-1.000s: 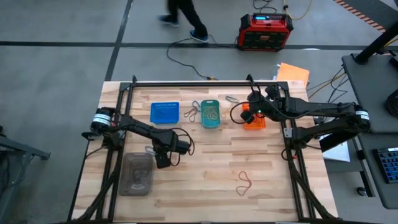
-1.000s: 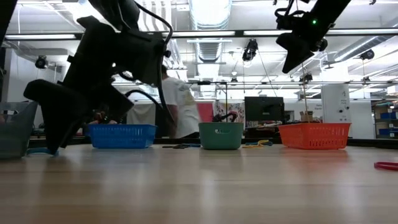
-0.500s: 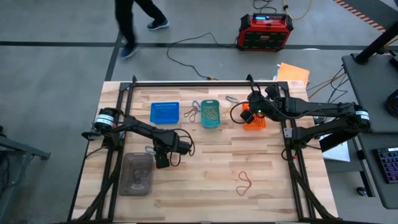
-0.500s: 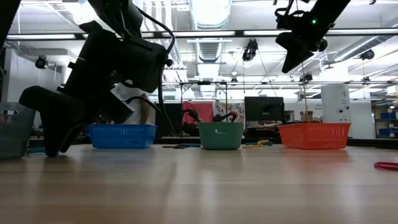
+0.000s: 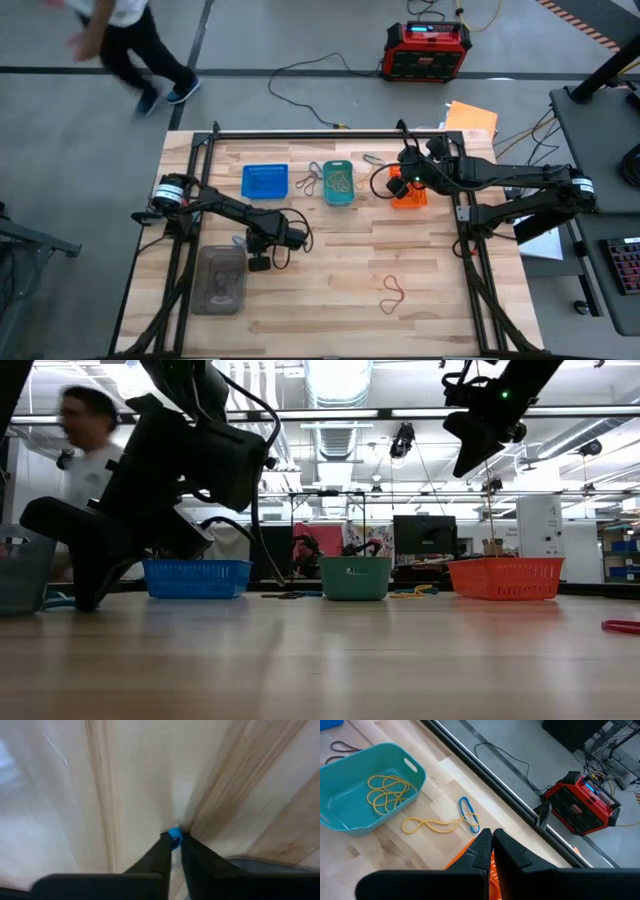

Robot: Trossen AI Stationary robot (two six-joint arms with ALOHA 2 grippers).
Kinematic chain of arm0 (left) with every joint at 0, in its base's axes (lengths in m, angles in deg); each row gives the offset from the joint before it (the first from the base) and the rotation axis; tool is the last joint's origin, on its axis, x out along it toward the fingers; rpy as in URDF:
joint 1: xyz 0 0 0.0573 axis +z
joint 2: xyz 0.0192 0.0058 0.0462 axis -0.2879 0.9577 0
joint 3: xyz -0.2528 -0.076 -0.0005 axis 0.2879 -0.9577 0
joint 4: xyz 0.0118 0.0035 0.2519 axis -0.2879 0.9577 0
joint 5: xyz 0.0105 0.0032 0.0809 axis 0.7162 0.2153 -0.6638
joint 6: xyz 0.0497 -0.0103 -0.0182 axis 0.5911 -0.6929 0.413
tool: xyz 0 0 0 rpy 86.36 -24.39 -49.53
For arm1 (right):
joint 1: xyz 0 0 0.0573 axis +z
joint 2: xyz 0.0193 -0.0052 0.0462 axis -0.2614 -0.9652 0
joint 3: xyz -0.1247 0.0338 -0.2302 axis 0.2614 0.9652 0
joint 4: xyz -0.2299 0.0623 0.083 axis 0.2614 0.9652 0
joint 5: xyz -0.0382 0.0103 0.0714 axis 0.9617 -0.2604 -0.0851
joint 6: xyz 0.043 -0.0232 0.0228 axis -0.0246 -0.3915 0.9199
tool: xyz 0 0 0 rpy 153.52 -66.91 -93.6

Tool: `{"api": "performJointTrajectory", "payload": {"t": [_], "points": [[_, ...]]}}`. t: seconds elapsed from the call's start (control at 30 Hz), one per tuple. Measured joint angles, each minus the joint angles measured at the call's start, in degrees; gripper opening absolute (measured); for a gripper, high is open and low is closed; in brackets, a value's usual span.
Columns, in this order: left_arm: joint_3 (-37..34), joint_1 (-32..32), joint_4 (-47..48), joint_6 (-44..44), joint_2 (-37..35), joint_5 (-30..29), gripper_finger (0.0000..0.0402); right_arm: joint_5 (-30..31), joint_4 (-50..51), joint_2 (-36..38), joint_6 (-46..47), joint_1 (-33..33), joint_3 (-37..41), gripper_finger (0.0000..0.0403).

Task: Sort rubber bands into baskets
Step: Put the bottom left blue rubber band into the blue bin

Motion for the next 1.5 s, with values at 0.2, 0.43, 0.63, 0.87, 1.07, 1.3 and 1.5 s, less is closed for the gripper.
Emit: {"api": "performJointTrajectory", "payload": {"t": [0.2,0.43,0.63,0.87,1.07,1.3,1.5], "points": [[1.02,-0.09,0.58,3.06,-0.27,-2.40,0.0002,0.00,0.01,0.00,-0.02,0.00,0.00,0.0009],[6.95,-0.08,1.03,8.42,-4.27,-4.30,0.0000,-0.01,0.01,0.00,-0.02,0.01,0.00,0.0009],[11.51,0.65,1.39,14.04,-12.40,-11.05,0.0000,-0.01,-1.50,0.00,0.37,0.00,0.00,0.0009],[12.45,5.31,-0.72,19.32,-24.37,-16.49,0.0000,-0.02,-5.55,-0.08,0.35,-0.01,0.00,0.0009],[7.98,13.41,-6.64,26.61,-32.22,-16.90,0.0000,-3.29,-13.70,-2.24,-2.49,-0.01,0.00,0.0009],[0.32,25.17,-12.41,34.25,-36.07,-15.31,0.0000,-4.50,-18.24,-5.56,-3.41,-0.04,0.00,0.0009],[-5.70,33.12,-19.74,41.40,-36.02,-7.63,0.0000,-4.04,-29.14,-9.09,-5.96,-0.97,0.00,0.0009]]}}
